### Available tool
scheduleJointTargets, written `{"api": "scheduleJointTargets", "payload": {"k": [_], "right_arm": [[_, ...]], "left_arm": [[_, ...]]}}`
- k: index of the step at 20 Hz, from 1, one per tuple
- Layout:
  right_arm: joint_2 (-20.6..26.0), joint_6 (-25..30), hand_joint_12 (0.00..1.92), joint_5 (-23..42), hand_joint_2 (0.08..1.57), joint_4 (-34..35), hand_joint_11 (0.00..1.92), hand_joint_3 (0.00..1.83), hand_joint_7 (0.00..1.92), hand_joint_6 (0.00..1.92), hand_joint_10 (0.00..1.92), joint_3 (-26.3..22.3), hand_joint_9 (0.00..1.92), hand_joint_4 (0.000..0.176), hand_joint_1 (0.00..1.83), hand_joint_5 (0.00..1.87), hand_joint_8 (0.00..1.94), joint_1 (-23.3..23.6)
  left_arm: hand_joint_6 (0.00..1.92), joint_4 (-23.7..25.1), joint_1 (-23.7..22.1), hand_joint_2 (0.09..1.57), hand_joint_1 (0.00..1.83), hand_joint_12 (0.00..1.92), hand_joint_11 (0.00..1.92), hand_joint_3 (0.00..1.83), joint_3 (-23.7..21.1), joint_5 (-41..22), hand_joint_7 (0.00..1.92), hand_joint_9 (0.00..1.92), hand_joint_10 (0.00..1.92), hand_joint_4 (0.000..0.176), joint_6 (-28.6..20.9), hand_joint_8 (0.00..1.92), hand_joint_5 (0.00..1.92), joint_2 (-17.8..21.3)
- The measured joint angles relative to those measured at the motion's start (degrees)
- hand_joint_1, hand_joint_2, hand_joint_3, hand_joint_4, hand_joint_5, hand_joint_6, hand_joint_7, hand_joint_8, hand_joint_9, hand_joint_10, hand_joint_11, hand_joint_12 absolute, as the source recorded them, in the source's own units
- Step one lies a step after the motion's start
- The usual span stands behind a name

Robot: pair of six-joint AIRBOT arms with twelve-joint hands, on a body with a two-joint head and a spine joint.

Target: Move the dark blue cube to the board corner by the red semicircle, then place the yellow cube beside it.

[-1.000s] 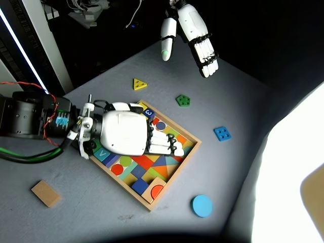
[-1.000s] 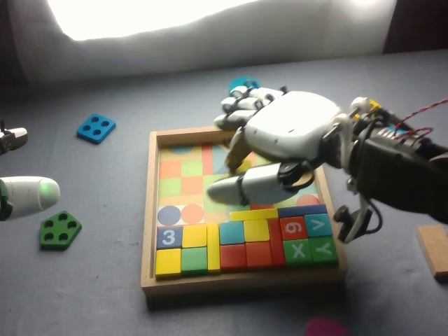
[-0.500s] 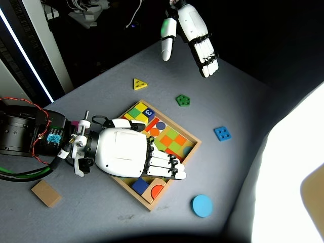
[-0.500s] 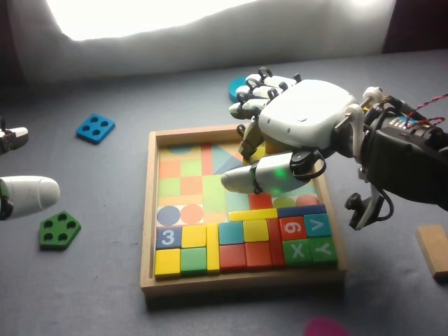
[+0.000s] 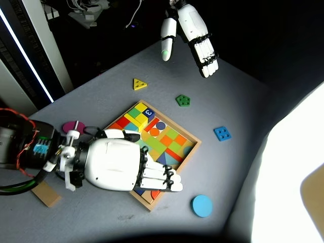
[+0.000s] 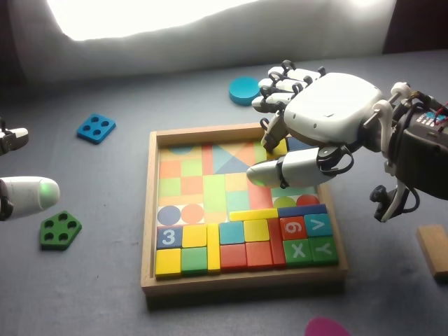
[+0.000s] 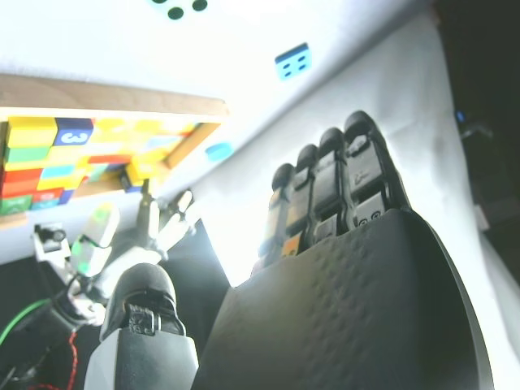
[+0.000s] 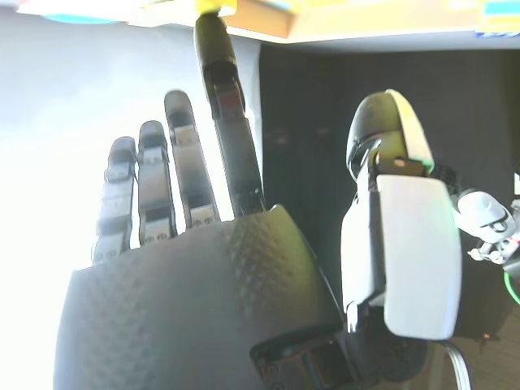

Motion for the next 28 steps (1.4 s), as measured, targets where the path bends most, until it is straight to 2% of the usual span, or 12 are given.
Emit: {"api": "scheduleJointTargets", "payload": {"k": [5, 7, 10, 15, 18, 21, 25, 26, 28], "right_arm": [[0.46, 2.36, 0.00, -0.39, 1.12, -2.01, 0.00, 0.00, 0.26, 0.00, 0.00, 1.25, 0.07, 0.000, 0.00, 0.92, 0.00, 0.00], [0.52, 2.34, 0.00, -0.37, 1.12, -2.36, 0.00, 0.00, 0.26, 0.00, 0.00, 1.40, 0.07, 0.000, 0.00, 0.92, 0.00, 0.00], [0.59, 2.32, 0.00, -0.37, 1.12, -2.43, 0.00, 0.00, 0.26, 0.00, 0.01, 1.46, 0.08, 0.000, 0.00, 0.91, 0.00, 0.00], [1.81, 1.05, 0.01, -3.48, 1.11, -2.58, 0.01, 0.00, 0.26, 0.01, 0.01, 2.03, 0.09, 0.000, 0.00, 0.92, 0.01, 2.05], [3.50, 0.74, 0.01, -4.74, 1.12, -2.34, 0.01, 0.00, 0.29, 0.01, 0.01, 2.36, 0.10, 0.000, 0.00, 0.93, 0.01, 4.04], [4.42, 0.72, 0.00, -4.66, 1.11, -2.38, 0.00, 0.00, 0.27, 0.00, 0.00, 2.40, 0.09, 0.000, 0.00, 0.91, 0.00, 6.29], [9.07, 0.50, 0.01, -7.65, 1.11, -2.43, 0.02, 0.00, 0.29, 0.01, 0.01, -0.85, 0.11, 0.000, 0.00, 0.93, 0.00, 9.40], [11.04, -0.42, 0.01, -8.74, 1.11, -2.93, 0.01, 0.00, 0.27, 0.00, 0.00, -2.78, 0.10, 0.000, 0.00, 0.92, 0.00, 10.21], [15.15, -0.66, 0.00, -10.12, 1.11, -3.56, 0.00, 0.00, 0.25, 0.00, 0.00, -6.82, 0.09, 0.000, 0.00, 0.91, 0.00, 11.74]], "left_arm": [[0.01, -0.02, 0.00, 1.10, 0.00, 0.00, 0.00, 0.00, 0.00, -0.02, 0.02, 0.00, 0.00, 0.015, 0.00, 0.01, 0.03, 0.00], [0.01, -0.02, 0.00, 1.11, 0.00, 0.00, 0.00, 0.00, 0.02, -0.02, 0.02, 0.00, 0.00, 0.011, 0.00, 0.01, 0.04, 0.00], [0.01, -0.02, 0.00, 1.10, 0.00, 0.00, 0.00, 0.00, 0.02, -0.02, 0.02, 0.00, 0.00, 0.022, 0.00, 0.00, 0.03, 0.00], [0.01, -0.07, 0.00, 1.12, 0.00, 0.00, 0.00, 0.01, 0.00, -0.02, 0.03, 0.00, 0.00, 0.000, 0.02, 0.01, 0.05, 0.00], [0.01, -0.02, 0.00, 1.11, 0.00, 0.00, 0.00, 0.00, 0.00, -0.02, 0.01, 0.00, 0.00, 0.000, 0.00, 0.00, 0.04, 0.00], [0.00, 0.04, 0.00, 1.12, 0.00, 0.00, 0.00, 0.01, 0.00, -0.02, 0.01, 0.00, 0.00, 0.021, 0.02, 0.00, 0.03, 0.00], [0.00, -0.02, 0.00, 1.11, 0.00, 0.00, 0.00, 0.00, 0.00, -0.02, 0.00, 0.00, 0.00, 0.024, 0.02, 0.00, 0.03, 0.02], [0.00, -0.02, 0.00, 1.11, 0.00, 0.00, 0.00, 0.00, 0.00, -0.07, 0.00, 0.00, 0.00, 0.029, 0.02, 0.00, 0.03, 0.02], [0.00, 0.11, 0.00, 1.11, 0.00, 0.00, 0.00, 0.00, 0.00, -0.09, 0.00, 0.00, 0.00, 0.027, 0.02, 0.00, 0.03, 0.02]]}}
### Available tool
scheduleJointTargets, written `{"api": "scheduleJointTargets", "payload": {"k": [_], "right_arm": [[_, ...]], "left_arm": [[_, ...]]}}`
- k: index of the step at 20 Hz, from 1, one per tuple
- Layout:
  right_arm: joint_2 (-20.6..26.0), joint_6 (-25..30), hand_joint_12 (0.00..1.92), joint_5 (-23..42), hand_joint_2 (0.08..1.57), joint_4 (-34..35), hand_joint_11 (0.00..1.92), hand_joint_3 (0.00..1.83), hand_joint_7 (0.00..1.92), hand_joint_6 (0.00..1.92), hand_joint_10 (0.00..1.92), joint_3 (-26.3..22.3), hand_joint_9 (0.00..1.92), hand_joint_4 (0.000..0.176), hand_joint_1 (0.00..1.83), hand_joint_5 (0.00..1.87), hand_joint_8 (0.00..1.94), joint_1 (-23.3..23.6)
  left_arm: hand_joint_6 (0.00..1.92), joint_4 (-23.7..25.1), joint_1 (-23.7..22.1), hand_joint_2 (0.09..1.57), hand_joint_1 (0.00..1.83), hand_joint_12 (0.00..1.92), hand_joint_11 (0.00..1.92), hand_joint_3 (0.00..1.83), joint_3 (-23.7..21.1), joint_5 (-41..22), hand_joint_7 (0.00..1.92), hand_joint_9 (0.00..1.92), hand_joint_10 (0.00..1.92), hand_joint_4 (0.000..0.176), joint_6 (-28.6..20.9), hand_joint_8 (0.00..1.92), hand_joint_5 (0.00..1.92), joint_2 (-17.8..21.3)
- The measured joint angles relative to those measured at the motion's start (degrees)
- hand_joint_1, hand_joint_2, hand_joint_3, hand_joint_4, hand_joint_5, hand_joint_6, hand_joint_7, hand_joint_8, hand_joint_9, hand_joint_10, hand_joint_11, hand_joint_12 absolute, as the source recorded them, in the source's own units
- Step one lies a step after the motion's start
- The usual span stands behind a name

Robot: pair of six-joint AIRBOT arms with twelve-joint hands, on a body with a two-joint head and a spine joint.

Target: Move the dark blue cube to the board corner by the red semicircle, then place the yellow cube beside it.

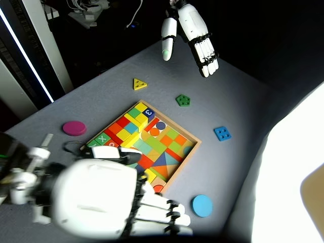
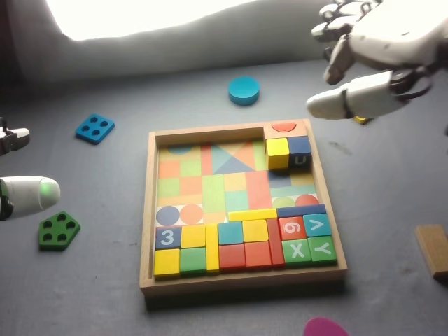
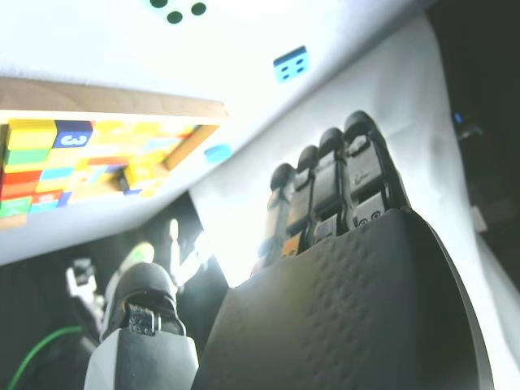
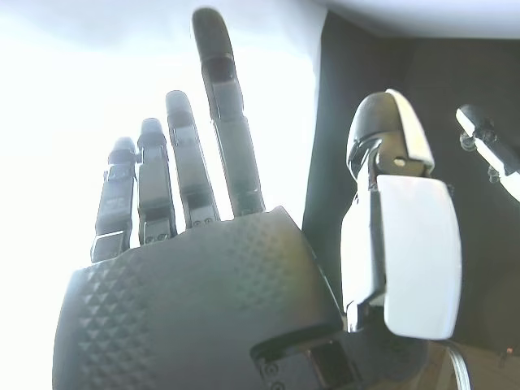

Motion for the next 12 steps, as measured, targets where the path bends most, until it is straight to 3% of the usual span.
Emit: {"api": "scheduleJointTargets", "payload": {"k": [5, 6, 7, 9, 10, 11, 12], "right_arm": [[11.15, 1.99, 0.02, -3.15, 1.11, -0.28, 0.04, 0.00, 0.30, 0.01, 0.01, -9.25, 0.12, 0.000, 0.00, 0.92, 0.02, 2.54], [13.75, 2.03, 0.03, -4.50, 1.11, -0.31, 0.06, 0.00, 0.32, 0.01, 0.02, -11.41, 0.16, 0.000, 0.00, 0.92, 0.02, 2.51], [16.15, 2.03, 0.30, -5.46, 1.11, -0.33, 0.01, 0.00, 0.35, 0.00, 0.00, -13.60, 0.21, 0.000, 0.00, 0.93, 0.03, 2.38], [18.34, 1.46, 1.08, -6.14, 1.12, -0.35, 0.00, 0.00, 0.59, 0.01, 0.05, -15.47, 0.48, 0.000, 0.03, 0.96, 0.02, 2.73], [19.28, 1.64, 1.27, -6.43, 1.12, -0.02, 0.00, 0.00, 0.71, 0.02, 0.07, -16.09, 0.60, 0.000, 0.05, 1.01, 0.02, 3.26], [21.05, 1.70, 1.34, -6.29, 1.14, 1.14, 0.11, 0.00, 0.86, 0.03, 0.11, -17.31, 0.75, 0.000, 0.04, 1.07, 0.03, 3.76], [22.21, 1.70, 1.39, -6.12, 1.14, 1.51, 0.23, 0.00, 0.98, 0.04, 0.23, -18.27, 0.87, 0.000, 0.07, 1.11, 0.03, 3.76]], "left_arm": [[0.02, -0.15, 0.00, 1.12, 0.00, 0.01, 0.03, 0.00, 0.00, -0.20, 0.06, 0.03, 0.01, 0.013, 0.00, 0.02, 0.08, 0.00], [0.00, -0.24, 0.00, 1.13, 0.00, 0.35, 0.01, 0.00, 0.00, -0.20, 0.13, 0.11, 0.00, 0.009, 0.00, 0.02, 0.11, 0.00], [0.00, -0.11, 0.00, 1.13, 0.00, 0.58, 0.00, 0.00, 0.00, -0.22, 0.18, 0.17, 0.01, 0.011, 0.02, 0.02, 0.13, 0.00], [0.03, -0.11, 0.00, 1.17, 0.00, 1.30, 0.00, 0.01, 0.00, -0.26, 0.40, 0.45, 0.09, 0.006, 0.02, 0.03, 0.31, 0.00], [0.03, 0.09, 0.00, 1.18, 0.00, 1.47, 0.03, 0.01, -0.02, -0.28, 0.49, 0.55, 0.12, 0.000, 0.02, 0.04, 0.36, 0.00], [0.01, 0.00, 0.00, 1.22, 0.00, 1.57, 0.10, 0.00, -0.04, -0.31, 0.63, 0.61, 0.33, 0.000, 0.02, 0.03, 0.46, 0.00], [0.01, -0.13, 0.00, 1.25, 0.00, 1.70, 0.18, 0.00, -0.04, -0.24, 0.78, 0.60, 0.74, 0.000, 0.09, 0.07, 0.56, 0.07]]}}
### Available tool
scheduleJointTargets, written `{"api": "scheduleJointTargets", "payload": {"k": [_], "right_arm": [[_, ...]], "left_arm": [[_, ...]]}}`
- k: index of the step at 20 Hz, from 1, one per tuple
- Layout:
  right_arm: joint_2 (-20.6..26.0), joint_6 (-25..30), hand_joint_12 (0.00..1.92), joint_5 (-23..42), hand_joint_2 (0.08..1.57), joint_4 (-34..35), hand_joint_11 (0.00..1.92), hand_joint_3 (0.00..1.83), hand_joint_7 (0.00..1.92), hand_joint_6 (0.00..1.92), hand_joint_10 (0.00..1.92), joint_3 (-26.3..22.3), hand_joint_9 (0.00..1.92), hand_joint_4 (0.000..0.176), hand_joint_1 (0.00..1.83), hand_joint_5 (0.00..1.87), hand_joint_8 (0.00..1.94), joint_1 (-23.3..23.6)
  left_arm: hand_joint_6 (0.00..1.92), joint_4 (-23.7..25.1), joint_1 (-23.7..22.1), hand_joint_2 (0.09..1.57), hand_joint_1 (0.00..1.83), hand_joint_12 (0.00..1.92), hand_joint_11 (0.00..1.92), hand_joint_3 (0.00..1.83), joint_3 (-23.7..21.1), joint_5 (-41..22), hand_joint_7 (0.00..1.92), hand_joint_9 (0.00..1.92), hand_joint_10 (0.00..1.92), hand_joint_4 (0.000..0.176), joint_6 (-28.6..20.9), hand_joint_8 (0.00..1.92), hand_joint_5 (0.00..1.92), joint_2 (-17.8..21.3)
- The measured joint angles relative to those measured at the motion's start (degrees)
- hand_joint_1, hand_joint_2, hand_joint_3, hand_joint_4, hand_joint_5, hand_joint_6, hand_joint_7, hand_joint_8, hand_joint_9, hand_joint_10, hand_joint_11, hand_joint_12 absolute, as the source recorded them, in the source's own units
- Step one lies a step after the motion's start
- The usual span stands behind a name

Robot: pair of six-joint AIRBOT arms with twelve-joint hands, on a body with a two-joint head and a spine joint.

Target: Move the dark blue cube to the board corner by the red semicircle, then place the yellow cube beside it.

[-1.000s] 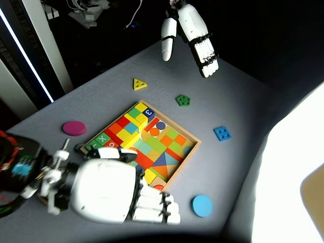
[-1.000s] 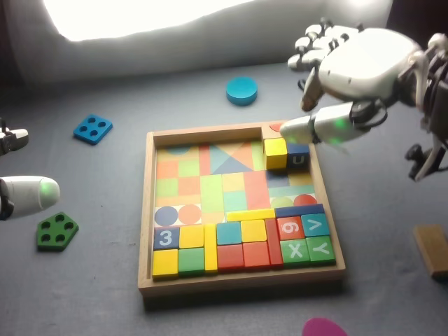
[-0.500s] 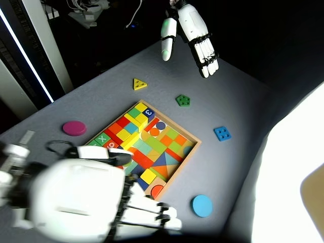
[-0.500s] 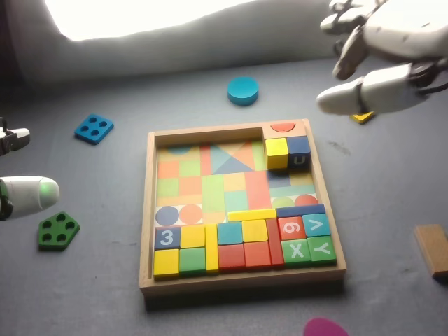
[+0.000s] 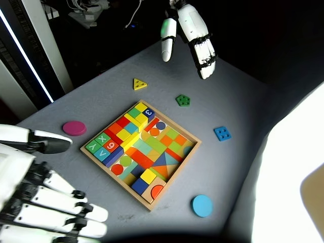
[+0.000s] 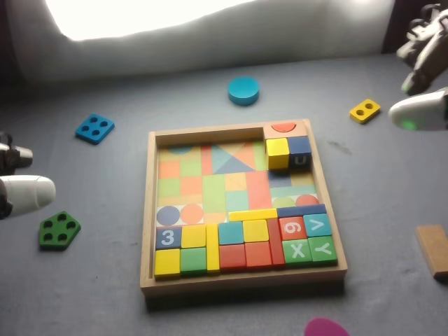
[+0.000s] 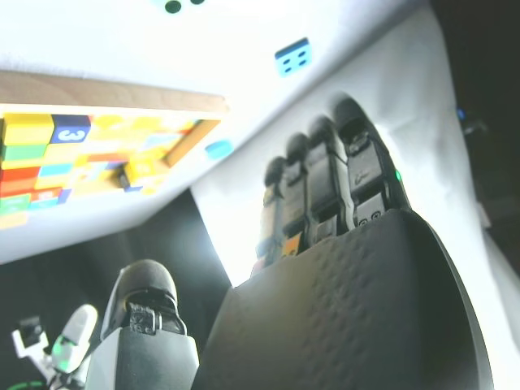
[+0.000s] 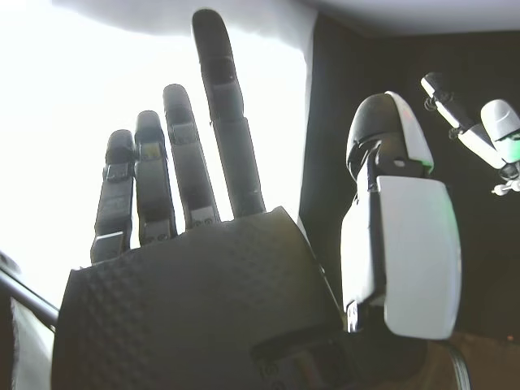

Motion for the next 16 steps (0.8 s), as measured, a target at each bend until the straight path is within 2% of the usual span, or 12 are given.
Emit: {"api": "scheduleJointTargets", "payload": {"k": [1, 2, 3, 4, 5, 6, 8, 10, 14, 16], "right_arm": [[1.20, -0.02, 1.42, -0.13, 1.14, 0.22, 0.31, 0.00, 1.04, 0.06, 0.41, -0.98, 0.87, 0.000, 0.07, 1.14, 0.03, -0.02], [2.64, -0.02, 1.51, -0.57, 1.15, 0.31, 0.33, 0.00, 1.07, 0.18, 0.74, -2.43, 0.79, 0.000, 0.07, 1.12, 0.06, -0.02], [3.45, -0.02, 1.59, -0.66, 1.15, 0.31, 0.36, 0.00, 1.08, 0.52, 1.01, -3.37, 0.73, 0.000, 0.09, 1.01, 0.13, -0.02], [4.31, -0.24, 1.66, -1.16, 1.15, 0.87, 0.37, 0.00, 1.08, 0.76, 1.16, -4.35, 0.68, 0.000, 0.09, 0.93, 0.20, 0.48], [5.38, -0.37, 1.70, -2.21, 1.16, 3.50, 0.35, 0.00, 1.01, 0.81, 1.21, -5.11, 0.67, 0.000, 0.08, 0.90, 0.45, 1.46], [6.08, -0.44, 1.73, -2.97, 1.16, 5.01, 0.38, 0.00, 0.97, 0.82, 1.27, -5.51, 0.70, 0.000, 0.10, 0.93, 0.74, 2.25], [6.25, -0.79, 1.82, -2.99, 1.15, 5.18, 0.36, 0.00, 0.87, 0.96, 1.39, -5.88, 0.67, 0.000, 0.12, 0.88, 1.07, 2.47], [6.62, -2.23, 1.90, -3.32, 1.15, 5.25, 0.33, 0.00, 0.83, 1.05, 1.47, -7.67, 0.66, 0.000, 0.13, 0.84, 1.20, 2.43], [6.91, -6.25, 1.92, 0.24, 1.15, 5.27, 0.30, 0.00, 0.79, 1.08, 1.55, -11.98, 0.61, 0.000, 0.14, 0.81, 1.27, 0.52], [7.63, -7.19, 1.92, 2.97, 1.15, 5.55, 0.29, 0.00, 0.80, 1.06, 1.57, -14.01, 0.62, 0.000, 0.13, 0.83, 1.22, 0.55]], "left_arm": [[0.02, -0.02, 0.00, 1.25, 0.04, 1.73, 0.26, 0.00, 0.00, -0.07, 0.88, 0.61, 1.02, 0.000, 0.02, 0.12, 0.63, 0.02], [0.05, 0.00, 0.00, 1.26, 0.06, 1.77, 0.37, 0.00, 0.00, -0.02, 0.95, 0.69, 1.18, 0.000, 0.09, 0.32, 0.76, 0.17], [0.07, -0.02, 0.00, 1.27, 0.08, 1.79, 0.50, 0.00, 0.00, -0.09, 0.97, 0.79, 1.26, 0.000, 0.13, 0.60, 0.86, 0.22], [0.08, 0.07, 0.00, 1.28, 0.07, 1.80, 0.56, 0.00, 0.00, -0.17, 0.94, 0.83, 1.33, 0.000, 0.13, 0.82, 0.90, 0.22], [0.10, 0.24, 0.00, 1.29, 0.05, 1.82, 0.55, 0.00, -0.02, -0.09, 0.91, 0.83, 1.39, 0.000, 0.15, 0.96, 0.93, 0.22], [0.22, 0.20, 0.00, 1.29, 0.03, 1.86, 0.53, 0.00, -0.02, -0.04, 0.90, 0.82, 1.44, 0.000, 0.17, 1.04, 0.90, 0.22], [0.53, 0.02, 0.00, 1.30, 0.02, 1.90, 0.51, 0.00, -0.02, -0.11, 0.90, 0.82, 1.49, 0.000, 0.31, 1.09, 0.78, 0.22], [0.65, 0.02, 0.00, 1.30, 0.00, 1.91, 0.52, 0.00, -0.02, -0.09, 0.88, 0.80, 1.51, 0.000, 0.35, 1.10, 0.71, 0.22], [0.78, 0.04, 0.00, 1.29, 0.05, 1.88, 0.52, 0.00, -0.02, -0.09, 0.89, 0.81, 1.48, 0.000, 0.35, 1.07, 0.68, 0.22], [0.75, 0.02, 0.00, 1.29, 0.08, 1.90, 0.49, 0.00, 0.00, -0.11, 0.89, 0.79, 1.48, 0.000, 0.33, 1.04, 0.69, 0.22]]}}
